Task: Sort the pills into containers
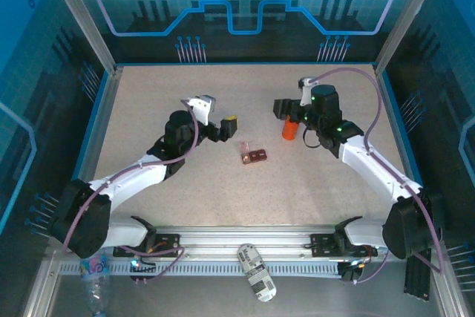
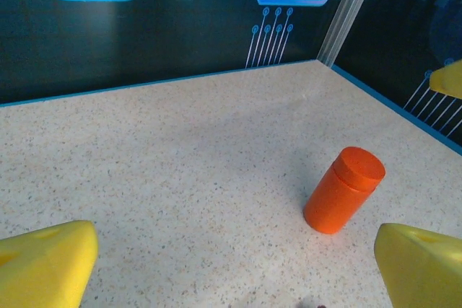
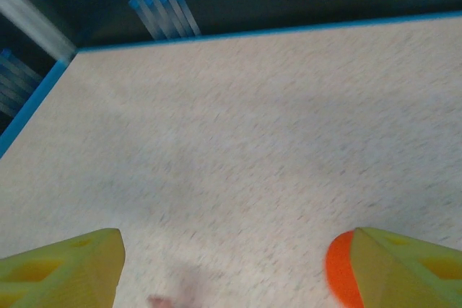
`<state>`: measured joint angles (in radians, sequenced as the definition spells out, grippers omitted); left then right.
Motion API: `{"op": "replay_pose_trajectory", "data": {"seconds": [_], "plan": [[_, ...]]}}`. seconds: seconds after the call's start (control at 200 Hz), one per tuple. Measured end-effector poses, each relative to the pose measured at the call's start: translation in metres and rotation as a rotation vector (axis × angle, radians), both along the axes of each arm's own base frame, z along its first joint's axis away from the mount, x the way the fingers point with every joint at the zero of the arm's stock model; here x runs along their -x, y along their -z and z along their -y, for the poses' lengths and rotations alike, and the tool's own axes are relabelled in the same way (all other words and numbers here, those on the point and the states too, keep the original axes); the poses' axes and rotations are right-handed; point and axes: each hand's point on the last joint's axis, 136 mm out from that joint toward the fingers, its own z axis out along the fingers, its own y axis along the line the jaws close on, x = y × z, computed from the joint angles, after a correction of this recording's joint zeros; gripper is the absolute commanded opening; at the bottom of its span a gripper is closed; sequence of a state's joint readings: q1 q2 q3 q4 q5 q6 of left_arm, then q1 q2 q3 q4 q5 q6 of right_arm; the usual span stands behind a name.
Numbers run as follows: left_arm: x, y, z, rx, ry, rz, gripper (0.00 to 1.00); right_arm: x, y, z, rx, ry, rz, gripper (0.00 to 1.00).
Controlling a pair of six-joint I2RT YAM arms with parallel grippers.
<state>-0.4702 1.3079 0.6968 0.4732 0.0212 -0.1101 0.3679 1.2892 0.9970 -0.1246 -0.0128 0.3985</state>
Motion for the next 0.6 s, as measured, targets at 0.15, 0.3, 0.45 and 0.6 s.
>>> {"op": "replay_pose_trajectory", "data": {"seconds": [0.15,0.3,0.45,0.6], "plan": [[-0.003,0.006,0.000,-0.033,-0.002,-0.054,0.99,0.031,0.024,-0.030,0.029,-0.121,-0.108,0.80],[-0.015,0.010,0.000,-0.063,-0.021,-0.130,0.93,0.059,0.063,-0.049,0.066,-0.185,-0.220,0.79],[-0.028,0.023,0.000,-0.093,-0.034,-0.239,0.87,0.073,0.113,-0.046,0.101,-0.163,-0.365,0.78],[-0.027,0.051,0.004,-0.115,-0.018,-0.376,0.67,0.080,0.151,-0.040,0.141,-0.128,-0.478,0.77]]}}
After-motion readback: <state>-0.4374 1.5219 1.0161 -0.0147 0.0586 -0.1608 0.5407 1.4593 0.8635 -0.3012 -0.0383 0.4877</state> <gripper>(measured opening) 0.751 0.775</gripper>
